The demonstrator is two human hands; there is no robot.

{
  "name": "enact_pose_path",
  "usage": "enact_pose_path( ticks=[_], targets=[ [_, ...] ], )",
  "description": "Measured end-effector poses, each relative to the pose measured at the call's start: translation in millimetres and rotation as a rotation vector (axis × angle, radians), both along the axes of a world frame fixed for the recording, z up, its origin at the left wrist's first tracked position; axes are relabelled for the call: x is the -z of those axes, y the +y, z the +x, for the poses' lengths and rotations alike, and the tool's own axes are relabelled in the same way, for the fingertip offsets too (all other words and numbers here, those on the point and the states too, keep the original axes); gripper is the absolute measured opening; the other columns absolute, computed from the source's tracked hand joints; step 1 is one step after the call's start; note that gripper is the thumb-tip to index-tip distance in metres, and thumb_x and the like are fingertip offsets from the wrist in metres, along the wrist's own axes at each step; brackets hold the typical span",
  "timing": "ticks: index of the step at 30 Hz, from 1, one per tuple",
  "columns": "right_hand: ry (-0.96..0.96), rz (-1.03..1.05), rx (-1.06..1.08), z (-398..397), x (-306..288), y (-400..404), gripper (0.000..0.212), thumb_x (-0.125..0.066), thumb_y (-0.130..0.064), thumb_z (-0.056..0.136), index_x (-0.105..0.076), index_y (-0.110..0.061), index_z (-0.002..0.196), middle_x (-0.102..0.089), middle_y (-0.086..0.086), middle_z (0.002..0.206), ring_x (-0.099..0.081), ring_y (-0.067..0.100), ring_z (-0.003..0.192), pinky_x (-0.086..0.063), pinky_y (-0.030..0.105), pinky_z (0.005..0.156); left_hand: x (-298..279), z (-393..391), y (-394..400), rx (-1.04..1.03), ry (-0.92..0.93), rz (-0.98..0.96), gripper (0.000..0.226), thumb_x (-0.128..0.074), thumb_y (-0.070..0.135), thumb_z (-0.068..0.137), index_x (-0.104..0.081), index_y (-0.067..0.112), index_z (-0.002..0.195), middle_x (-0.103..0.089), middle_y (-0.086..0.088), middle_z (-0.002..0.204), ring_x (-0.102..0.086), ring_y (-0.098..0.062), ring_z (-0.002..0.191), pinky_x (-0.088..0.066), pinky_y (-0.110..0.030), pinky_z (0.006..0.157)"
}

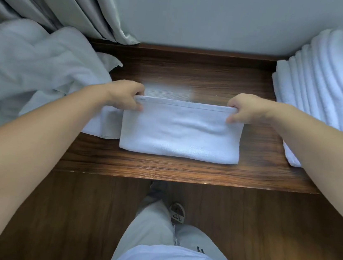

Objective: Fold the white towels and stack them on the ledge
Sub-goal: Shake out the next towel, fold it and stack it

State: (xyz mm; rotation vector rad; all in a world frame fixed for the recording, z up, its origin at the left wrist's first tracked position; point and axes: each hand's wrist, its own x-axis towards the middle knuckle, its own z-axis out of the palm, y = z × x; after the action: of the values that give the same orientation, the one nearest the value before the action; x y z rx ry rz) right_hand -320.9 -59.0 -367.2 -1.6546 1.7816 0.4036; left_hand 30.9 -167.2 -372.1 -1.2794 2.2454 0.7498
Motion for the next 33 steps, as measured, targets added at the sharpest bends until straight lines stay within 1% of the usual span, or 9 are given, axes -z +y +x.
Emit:
enact_pose_path(
  ticks=[5,10,13,16,18,21,27,30,33],
  targets=[
    [-0.143,-0.184,0.022,-19,-78,24,0.013,-0.078,-0.021,0.085,-0.068,-0.027,0.081,-0.066,-0.01,0.078,-0.061,0.009,0.075,-0.049,0.034,0.067,-81,22,11,-0.045,0.222,0.01,0.021,-0.082,0.027,0.086,-0.062,0.02,0.087,-0.069,-0.006,0.079,-0.067,-0.02,0.067,-0.057,-0.04,0.066],
    [-0.175,-0.484,0.089,-34,-186,37,0.019,-0.077,-0.018,0.085,-0.068,-0.031,0.076,-0.064,-0.019,0.065,-0.057,0.006,0.065,-0.043,0.024,0.061,-184,21,9,-0.112,0.434,-0.173,0.015,-0.08,0.028,0.087,-0.069,0.019,0.082,-0.062,-0.004,0.072,-0.053,-0.012,0.064,-0.043,-0.032,0.064],
    [-0.314,-0.716,0.246,-45,-243,39,0.022,-0.076,-0.012,0.085,-0.069,-0.03,0.074,-0.063,-0.016,0.063,-0.055,0.002,0.06,-0.041,0.016,0.057,-236,11,4,-0.257,0.711,-0.22,0.019,-0.076,0.022,0.093,-0.066,0.006,0.088,-0.056,-0.002,0.073,-0.051,-0.01,0.068,-0.04,-0.028,0.065],
    [-0.492,-0.895,0.429,-50,-291,42,0.015,-0.076,-0.007,0.086,-0.071,-0.017,0.077,-0.055,-0.013,0.059,-0.047,-0.004,0.051,-0.035,0.012,0.051,-274,-8,-2,-0.359,1.045,-0.226,0.013,-0.073,0.018,0.094,-0.064,0.01,0.09,-0.062,0.015,0.069,-0.055,0.0,0.067,-0.042,-0.014,0.064],
    [-0.692,-0.961,0.561,-53,-317,44,0.011,-0.075,-0.005,0.087,-0.073,-0.013,0.08,-0.061,-0.007,0.064,-0.054,-0.001,0.057,-0.043,0.015,0.058,-293,-22,-5,-0.418,1.252,-0.151,0.012,-0.072,0.02,0.095,-0.068,0.012,0.102,-0.071,0.014,0.08,-0.065,-0.001,0.074,-0.048,-0.013,0.069],
    [-1.069,-0.925,0.806,-56,-343,49,0.009,-0.072,-0.004,0.088,-0.073,-0.009,0.095,-0.07,0.001,0.078,-0.065,0.015,0.073,-0.048,0.029,0.071,-309,-46,-16,-0.413,1.464,-0.021,0.032,-0.065,0.019,0.098,-0.068,0.001,0.124,-0.071,-0.012,0.111,-0.069,-0.022,0.094,-0.054,-0.033,0.081],
    [-1.241,-0.958,1.033,-77,-339,66,0.023,-0.075,-0.011,0.086,-0.075,-0.006,0.108,-0.074,0.006,0.1,-0.065,0.02,0.092,-0.05,0.035,0.083,-296,-101,-50,-0.422,1.512,0.06,0.02,-0.075,0.028,0.09,-0.078,0.014,0.104,-0.073,-0.012,0.099,-0.067,-0.023,0.084,-0.052,-0.036,0.075],
    [-1.214,-1.018,1.117,-90,-321,80,0.012,-0.072,-0.008,0.091,-0.077,-0.009,0.102,-0.077,0.0,0.091,-0.071,0.013,0.079,-0.058,0.026,0.07,-282,-129,-68,-0.365,1.453,0.143,0.042,-0.082,0.047,0.078,-0.078,0.01,0.096,-0.071,-0.024,0.103,-0.067,-0.027,0.081,-0.054,-0.035,0.072],
    [-1.061,-1.12,1.192,-101,-297,100,0.008,-0.068,-0.01,0.096,-0.076,-0.011,0.099,-0.076,-0.002,0.085,-0.07,0.011,0.07,-0.057,0.024,0.063,-262,-168,-80,-0.262,1.394,0.187,0.059,-0.084,0.062,0.071,-0.075,0.01,0.098,-0.074,-0.013,0.094,-0.068,-0.024,0.08,-0.055,-0.034,0.071]
  ],
)
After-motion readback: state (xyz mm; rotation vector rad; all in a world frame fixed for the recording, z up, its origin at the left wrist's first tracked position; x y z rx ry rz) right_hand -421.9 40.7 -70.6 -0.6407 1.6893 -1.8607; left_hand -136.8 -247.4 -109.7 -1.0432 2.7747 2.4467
